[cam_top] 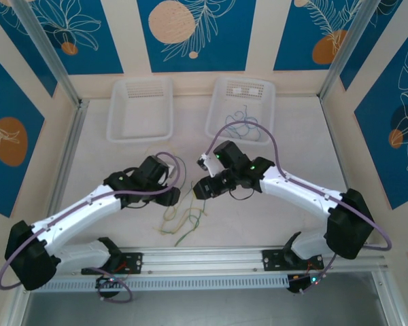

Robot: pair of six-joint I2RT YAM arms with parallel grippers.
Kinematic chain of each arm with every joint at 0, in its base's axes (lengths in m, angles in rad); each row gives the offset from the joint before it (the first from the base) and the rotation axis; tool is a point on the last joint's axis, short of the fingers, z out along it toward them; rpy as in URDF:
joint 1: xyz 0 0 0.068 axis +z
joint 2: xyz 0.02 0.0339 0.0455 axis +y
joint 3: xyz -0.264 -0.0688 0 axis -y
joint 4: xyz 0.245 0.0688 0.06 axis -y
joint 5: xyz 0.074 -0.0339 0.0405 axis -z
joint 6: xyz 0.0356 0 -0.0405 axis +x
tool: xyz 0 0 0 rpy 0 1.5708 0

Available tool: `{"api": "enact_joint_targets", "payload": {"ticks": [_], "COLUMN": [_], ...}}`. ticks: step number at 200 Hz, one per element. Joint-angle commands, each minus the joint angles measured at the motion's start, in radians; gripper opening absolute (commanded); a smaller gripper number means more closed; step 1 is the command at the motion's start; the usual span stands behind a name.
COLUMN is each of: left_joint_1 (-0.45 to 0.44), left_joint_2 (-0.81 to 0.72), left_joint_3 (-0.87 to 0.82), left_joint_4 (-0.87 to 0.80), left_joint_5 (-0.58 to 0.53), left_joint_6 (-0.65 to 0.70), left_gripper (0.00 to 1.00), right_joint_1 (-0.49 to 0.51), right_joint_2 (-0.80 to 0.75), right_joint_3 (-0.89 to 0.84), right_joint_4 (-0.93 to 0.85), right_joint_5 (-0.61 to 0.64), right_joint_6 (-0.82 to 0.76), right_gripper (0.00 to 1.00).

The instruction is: Untangle the cables

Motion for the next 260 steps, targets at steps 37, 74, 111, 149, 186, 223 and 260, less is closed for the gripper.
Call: {"api": "enact_joint_targets", "payload": {"ticks": [37,74,111,149,186,223,260], "left_joint_1": [-0.012,-0.026,-0.043,-0.044,-0.044,-0.045,-0.044], "left_joint_2": [0.051,0.146,0.23,0.27,0.259,0.245,0.218], "left_joint_3": [-0.096,-0.114,-0.148,-0.147,-0.145,-0.108,-0.09], "left_joint_4": [0.069,0.165,0.279,0.319,0.352,0.316,0.281], "left_joint_5": [0.017,0.043,0.052,0.034,0.028,-0.019,-0.082], "left_joint_6": [-0.015,-0.016,-0.034,-0.038,-0.046,-0.047,-0.039], "left_gripper": [0.62,0.64,0.58,0.45,0.25,0.2,0.21], "right_joint_1": [0.08,0.112,0.119,0.132,0.122,0.098,0.084], "right_joint_2": [0.108,0.215,0.325,0.404,0.359,0.29,0.242], "right_joint_3": [-0.029,-0.028,0.008,0.053,0.046,0.084,0.136], "right_joint_4": [-0.001,0.066,0.085,0.075,0.083,0.042,-0.029], "right_joint_5": [0.096,0.142,0.17,0.161,0.186,0.211,0.229], "right_joint_6": [-0.001,0.032,0.057,0.052,0.041,0.015,-0.018], "right_gripper": [0.46,0.47,0.47,0.28,0.1,0.03,0.03]}}
